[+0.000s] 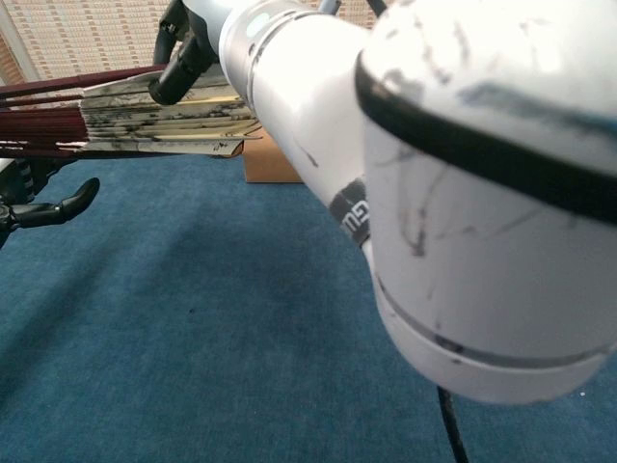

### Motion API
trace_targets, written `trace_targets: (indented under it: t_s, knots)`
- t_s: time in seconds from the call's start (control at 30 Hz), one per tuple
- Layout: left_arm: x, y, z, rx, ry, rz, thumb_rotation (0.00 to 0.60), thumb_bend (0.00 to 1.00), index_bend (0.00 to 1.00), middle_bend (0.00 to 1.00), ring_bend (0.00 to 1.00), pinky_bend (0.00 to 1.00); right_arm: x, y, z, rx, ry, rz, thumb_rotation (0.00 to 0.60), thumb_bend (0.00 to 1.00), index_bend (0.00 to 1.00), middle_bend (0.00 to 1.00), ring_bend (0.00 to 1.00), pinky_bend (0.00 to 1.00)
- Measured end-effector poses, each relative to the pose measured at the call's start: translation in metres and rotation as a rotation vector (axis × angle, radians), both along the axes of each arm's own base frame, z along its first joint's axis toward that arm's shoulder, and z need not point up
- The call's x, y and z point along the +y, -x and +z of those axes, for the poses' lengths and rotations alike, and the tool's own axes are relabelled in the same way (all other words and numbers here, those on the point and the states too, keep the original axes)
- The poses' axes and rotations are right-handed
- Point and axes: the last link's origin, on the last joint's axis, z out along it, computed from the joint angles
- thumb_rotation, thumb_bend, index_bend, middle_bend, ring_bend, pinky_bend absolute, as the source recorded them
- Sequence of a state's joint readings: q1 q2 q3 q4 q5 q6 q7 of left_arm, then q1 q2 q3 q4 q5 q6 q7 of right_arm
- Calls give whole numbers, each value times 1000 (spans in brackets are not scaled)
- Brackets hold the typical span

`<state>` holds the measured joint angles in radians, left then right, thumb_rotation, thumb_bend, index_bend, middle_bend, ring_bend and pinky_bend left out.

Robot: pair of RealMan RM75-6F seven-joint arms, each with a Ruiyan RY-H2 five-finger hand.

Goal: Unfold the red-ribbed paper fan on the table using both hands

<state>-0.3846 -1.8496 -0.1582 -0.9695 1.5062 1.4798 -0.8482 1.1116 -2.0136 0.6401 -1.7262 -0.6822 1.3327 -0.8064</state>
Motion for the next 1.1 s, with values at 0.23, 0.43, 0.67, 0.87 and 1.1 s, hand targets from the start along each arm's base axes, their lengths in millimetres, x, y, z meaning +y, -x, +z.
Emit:
trace_targets:
  t_s: [0.23, 0.43, 0.67, 0.87, 1.1]
  knots:
    - [7, -8, -2, -33, -22, -1, 600, 419, 243, 0, 0, 0, 1, -3, -7, -4, -11, -7, 600, 653, 739, 135, 0, 0]
    - [6, -10, -5, -4, -24, -28, 600, 551, 607, 0, 0, 0, 0, -4, -11, -20, -12, -10, 600, 653, 738, 135, 0, 0]
    - [8, -9, -7, 20, -50, -15, 600, 688, 750, 65, 0, 6, -2, -2, -9, -38, -5, -13, 600, 653, 738, 135, 0, 0]
    - [14, -3, -2, 62, -84, -4, 600, 689, 757, 98, 0, 8, -5, 5, 2, -37, 14, -2, 600, 653, 738, 135, 0, 0]
    - [32, 17, 15, 172, -152, 43, 600, 686, 746, 108, 0, 8, -11, 26, 28, -13, 60, 27, 600, 653, 738, 135, 0, 0]
